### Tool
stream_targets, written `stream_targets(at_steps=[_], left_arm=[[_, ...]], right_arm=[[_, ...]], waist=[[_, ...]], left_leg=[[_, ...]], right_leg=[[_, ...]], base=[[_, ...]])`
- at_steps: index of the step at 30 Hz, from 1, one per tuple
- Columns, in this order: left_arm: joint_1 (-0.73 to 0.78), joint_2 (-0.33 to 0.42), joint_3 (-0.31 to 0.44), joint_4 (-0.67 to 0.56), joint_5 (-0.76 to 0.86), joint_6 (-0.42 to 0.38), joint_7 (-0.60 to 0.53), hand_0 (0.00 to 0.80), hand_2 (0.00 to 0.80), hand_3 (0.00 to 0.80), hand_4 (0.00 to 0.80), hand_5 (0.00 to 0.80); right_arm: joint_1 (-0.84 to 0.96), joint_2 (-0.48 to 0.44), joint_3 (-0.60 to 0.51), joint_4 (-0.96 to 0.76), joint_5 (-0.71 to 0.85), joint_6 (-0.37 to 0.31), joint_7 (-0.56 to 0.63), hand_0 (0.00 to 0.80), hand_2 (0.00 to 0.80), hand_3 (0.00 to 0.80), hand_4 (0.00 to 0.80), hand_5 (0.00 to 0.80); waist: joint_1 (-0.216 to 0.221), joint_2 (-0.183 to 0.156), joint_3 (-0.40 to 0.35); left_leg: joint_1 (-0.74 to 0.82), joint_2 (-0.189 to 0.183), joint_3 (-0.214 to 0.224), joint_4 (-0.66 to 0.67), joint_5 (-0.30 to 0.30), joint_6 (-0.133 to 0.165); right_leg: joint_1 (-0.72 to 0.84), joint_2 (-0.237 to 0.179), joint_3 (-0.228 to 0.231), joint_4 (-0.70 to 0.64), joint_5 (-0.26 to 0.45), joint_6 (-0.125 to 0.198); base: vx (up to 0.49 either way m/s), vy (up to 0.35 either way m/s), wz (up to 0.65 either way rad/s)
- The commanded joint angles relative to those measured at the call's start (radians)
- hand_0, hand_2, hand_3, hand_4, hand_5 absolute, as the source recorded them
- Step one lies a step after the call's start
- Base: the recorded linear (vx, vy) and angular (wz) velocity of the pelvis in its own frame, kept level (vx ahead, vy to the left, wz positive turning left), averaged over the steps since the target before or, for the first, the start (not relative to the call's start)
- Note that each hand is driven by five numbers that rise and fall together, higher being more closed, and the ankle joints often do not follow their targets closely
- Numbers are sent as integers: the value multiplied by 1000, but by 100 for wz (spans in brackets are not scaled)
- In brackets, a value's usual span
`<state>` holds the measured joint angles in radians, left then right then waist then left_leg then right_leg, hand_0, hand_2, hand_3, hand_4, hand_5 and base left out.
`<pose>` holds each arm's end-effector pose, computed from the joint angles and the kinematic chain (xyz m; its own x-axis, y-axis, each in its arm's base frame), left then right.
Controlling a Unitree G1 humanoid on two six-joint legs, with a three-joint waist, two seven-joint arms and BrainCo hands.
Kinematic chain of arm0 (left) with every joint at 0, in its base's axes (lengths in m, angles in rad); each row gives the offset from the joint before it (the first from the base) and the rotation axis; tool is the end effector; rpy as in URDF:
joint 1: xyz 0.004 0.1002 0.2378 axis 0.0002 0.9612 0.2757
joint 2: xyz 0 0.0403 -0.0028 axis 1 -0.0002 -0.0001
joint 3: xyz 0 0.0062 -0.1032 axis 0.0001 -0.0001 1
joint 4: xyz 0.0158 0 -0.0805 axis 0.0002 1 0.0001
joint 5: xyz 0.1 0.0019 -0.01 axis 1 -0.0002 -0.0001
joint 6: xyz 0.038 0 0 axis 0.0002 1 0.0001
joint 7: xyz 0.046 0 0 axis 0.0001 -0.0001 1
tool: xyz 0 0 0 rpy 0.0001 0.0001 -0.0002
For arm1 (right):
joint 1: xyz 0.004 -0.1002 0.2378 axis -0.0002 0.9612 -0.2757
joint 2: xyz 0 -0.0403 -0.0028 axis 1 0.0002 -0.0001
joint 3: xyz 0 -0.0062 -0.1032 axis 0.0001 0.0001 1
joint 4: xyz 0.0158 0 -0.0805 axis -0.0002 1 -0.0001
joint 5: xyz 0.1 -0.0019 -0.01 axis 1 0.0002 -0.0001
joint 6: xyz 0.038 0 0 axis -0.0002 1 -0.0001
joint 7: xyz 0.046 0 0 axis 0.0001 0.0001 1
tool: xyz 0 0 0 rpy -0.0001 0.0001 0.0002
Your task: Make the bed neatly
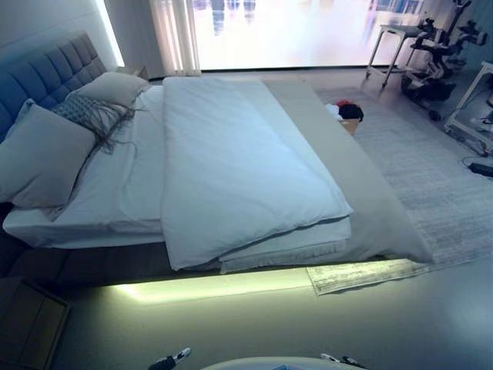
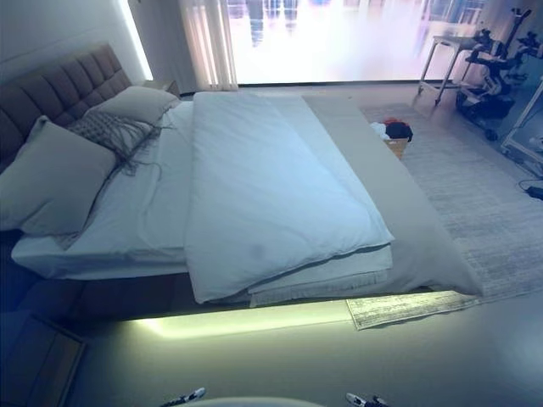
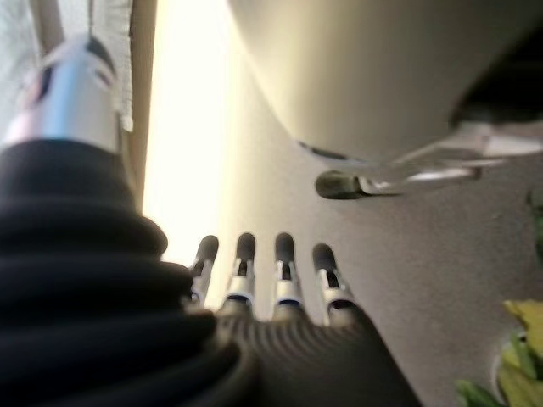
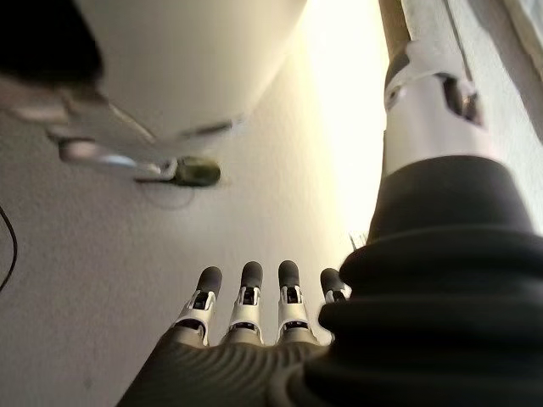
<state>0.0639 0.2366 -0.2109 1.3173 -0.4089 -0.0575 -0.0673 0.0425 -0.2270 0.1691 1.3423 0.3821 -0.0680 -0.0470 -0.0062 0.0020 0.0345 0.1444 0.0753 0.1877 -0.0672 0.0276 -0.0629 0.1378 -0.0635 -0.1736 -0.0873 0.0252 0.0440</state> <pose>0.0338 0.2242 -0.1216 0.2506 0.1229 -0.9603 -0.1763 0.9811 0.0796 0.0383 -0.2238 -0.1216 0.2367 -0.2411 -0.9412 0.2186 0.9571 -0.1902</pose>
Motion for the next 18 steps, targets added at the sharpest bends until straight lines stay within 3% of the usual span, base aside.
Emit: stream_targets(at_steps=[1, 4, 5, 9, 10, 12, 14, 16, 18], left_arm=[[-68, 5, 36, 39, -14, -25, 22, 0, 0, 0, 0, 0], [-65, -6, 37, 51, -13, -37, 20, 0, 0, 0, 0, 0], [-63, -14, 43, 53, -2, -32, 12, 0, 0, 0, 0, 0], [-52, -39, 41, 61, 13, -35, -11, 0, 0, 0, 0, 0], [-44, -45, 39, 61, 22, -33, -16, 0, 0, 0, 0, 0], [-38, -50, 16, 66, 8, -30, -4, 0, 0, 0, 0, 0], [-30, -56, 20, 74, 1, -39, 9, 0, 0, 0, 0, 0], [-23, -60, 34, 80, 6, -46, 18, 0, 0, 0, 0, 0], [-22, -60, 50, 84, 18, -40, 24, 0, 0, 0, 0, 0]], right_arm=[[-120, -23, 9, 44, -38, -12, -24, 0, 0, 0, 0, 0], [-140, -35, 27, 23, -29, 20, -22, 0, 0, 0, 0, 0], [-137, -37, 30, 20, -47, 41, -27, 0, 0, 0, 0, 0], [-115, -34, 29, 38, -35, 83, 0, 0, 0, 0, 0, 0], [-108, -37, 18, 54, -46, 84, 16, 0, 0, 0, 0, 0], [-96, -39, 16, 62, -32, 77, 17, 0, 0, 0, 0, 0], [-85, -44, 10, 67, -24, 48, 4, 0, 0, 0, 0, 0], [-72, -46, -3, 67, -11, 12, 1, 0, 0, 0, 0, 0], [-68, -37, -15, 77, -25, 13, -15, 0, 0, 0, 0, 0]], waist=[[27, -53, 58], [51, -60, 113], [59, -51, 126], [75, -14, 144], [78, -1, 139], [92, 6, 132], [103, 4, 128], [101, 4, 118], [92, -4, 100]], left_leg=[[-72, -27, -33, 242, -131, 38], [-313, -1, -83, 595, 35, -9], [-372, -4, -103, 639, 86, -26], [-363, 9, -89, 375, 163, -46], [-340, 32, -85, 228, 182, -46], [-325, 60, -106, 25, 249, -57], [-344, 79, -140, -12, 268, -66], [-343, 107, -119, 0, 263, -70], [-314, 104, -70, -12, 175, -52]], right_leg=[[-27, -21, -16, 85, -38, 1], [-26, -13, -19, 110, -49, -54], [-20, -9, -17, 118, -50, -59], [39, 9, 13, 109, -76, -37], [58, 20, 18, 99, -88, -31], [105, 23, 34, 87, -107, -21], [141, 21, 54, 87, -143, -18], [176, 11, 69, 92, -183, -9], [185, -29, 62, 111, -188, 16]], base=[[-25, -117, -4], [-17, -110, -10], [110, 11, -12], [282, 130, -11], [345, 157, -9], [429, 188, -10], [381, 164, 1], [407, 221, -1], [423, 277, -30]])
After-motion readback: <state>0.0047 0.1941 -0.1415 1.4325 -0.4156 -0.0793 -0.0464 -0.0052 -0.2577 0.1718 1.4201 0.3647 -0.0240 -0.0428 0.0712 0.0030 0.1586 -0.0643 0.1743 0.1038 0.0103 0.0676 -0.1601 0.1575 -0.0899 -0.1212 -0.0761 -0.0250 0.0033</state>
